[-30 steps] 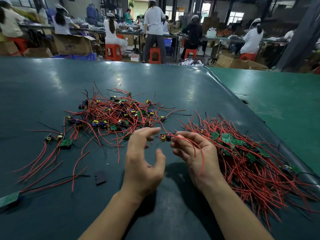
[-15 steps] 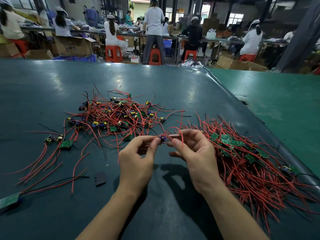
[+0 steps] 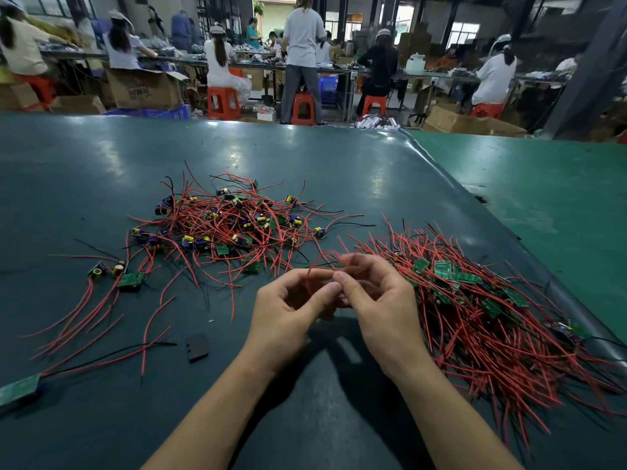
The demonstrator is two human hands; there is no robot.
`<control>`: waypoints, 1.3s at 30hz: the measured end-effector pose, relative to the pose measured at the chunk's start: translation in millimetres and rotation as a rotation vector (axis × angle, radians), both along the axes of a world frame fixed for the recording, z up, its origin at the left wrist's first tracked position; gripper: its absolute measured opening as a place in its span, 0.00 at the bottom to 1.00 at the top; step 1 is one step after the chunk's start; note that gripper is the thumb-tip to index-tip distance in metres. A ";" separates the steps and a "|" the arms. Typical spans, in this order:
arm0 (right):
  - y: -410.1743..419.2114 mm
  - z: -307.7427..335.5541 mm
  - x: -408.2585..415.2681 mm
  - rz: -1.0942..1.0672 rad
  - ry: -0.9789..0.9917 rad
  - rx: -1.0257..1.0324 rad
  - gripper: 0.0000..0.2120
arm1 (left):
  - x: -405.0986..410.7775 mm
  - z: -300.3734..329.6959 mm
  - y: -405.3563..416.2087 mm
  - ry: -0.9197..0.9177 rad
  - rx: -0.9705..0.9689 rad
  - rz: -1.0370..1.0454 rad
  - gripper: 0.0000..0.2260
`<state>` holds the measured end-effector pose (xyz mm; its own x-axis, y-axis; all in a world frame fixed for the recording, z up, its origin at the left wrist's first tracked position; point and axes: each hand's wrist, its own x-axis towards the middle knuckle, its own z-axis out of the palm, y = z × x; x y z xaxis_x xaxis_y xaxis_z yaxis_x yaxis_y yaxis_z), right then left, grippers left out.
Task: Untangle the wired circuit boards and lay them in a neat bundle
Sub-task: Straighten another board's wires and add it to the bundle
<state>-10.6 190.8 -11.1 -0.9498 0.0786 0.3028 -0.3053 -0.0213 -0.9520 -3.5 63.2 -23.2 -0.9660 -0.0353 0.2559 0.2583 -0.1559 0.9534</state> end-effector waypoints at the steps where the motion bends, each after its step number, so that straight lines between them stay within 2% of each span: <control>1: 0.1 0.5 0.3 -0.015 0.010 -0.012 0.14 | -0.9 0.0 0.0 -0.023 0.023 0.021 0.07; 4: 0.8 1.2 0.3 -0.072 0.044 -0.052 0.22 | -5.2 1.1 -4.1 -0.134 0.198 0.114 0.02; 7: 3.4 2.0 -1.0 -0.135 0.014 -0.035 0.14 | -6.9 2.6 -8.8 -0.166 0.327 0.124 0.07; 10: -0.2 1.8 1.2 0.045 -0.119 -0.012 0.02 | -5.0 2.2 -7.9 -0.160 0.262 0.060 0.11; 12: -2.8 0.6 3.6 0.114 -0.140 -0.043 0.03 | -3.7 1.9 -5.7 -0.183 0.236 0.012 0.11; 17: 0.1 5.3 2.7 0.126 -0.194 -0.186 0.06 | -4.1 3.9 -6.3 -0.186 0.287 -0.024 0.09; 20: 0.7 5.8 3.4 0.167 -0.206 -0.155 0.04 | -3.5 7.6 -7.6 -0.254 0.377 -0.190 0.14; 22: 0.4 6.1 4.0 0.162 -0.189 -0.155 0.03 | -2.7 10.0 -7.4 -0.275 0.360 -0.226 0.14; 26: 4.0 8.0 1.9 0.058 -0.059 -0.203 0.08 | -4.9 10.1 -5.7 -0.316 0.381 -0.035 0.04; 29: 3.2 8.3 3.9 0.142 0.061 -0.041 0.11 | -7.7 9.7 -7.3 -0.311 0.461 0.085 0.04; 31: 1.2 7.2 8.0 0.299 0.028 0.049 0.14 | -7.1 9.7 -8.3 -0.299 0.468 0.101 0.05; 33: -1.6 7.4 10.5 0.385 -0.089 -0.026 0.17 | -5.7 10.7 -9.5 -0.310 0.462 0.069 0.07; 35: -3.3 6.8 10.0 0.292 -0.178 -0.142 0.12 | -5.5 10.4 -9.2 -0.324 0.446 0.041 0.04; 37: -2.0 4.7 5.6 0.103 -0.190 -0.119 0.04 | -5.2 10.3 -7.5 -0.318 0.392 0.037 0.02; 39: -1.2 2.7 2.5 0.035 -0.201 -0.089 0.03 | -5.0 9.1 -5.8 -0.301 0.352 0.033 0.02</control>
<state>-8.1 189.6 -8.4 -0.9930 0.0629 0.1001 -0.1069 -0.1152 -0.9876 -8.5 57.4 -14.1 -0.9924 -0.1023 -0.0688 -0.0113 -0.4801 0.8771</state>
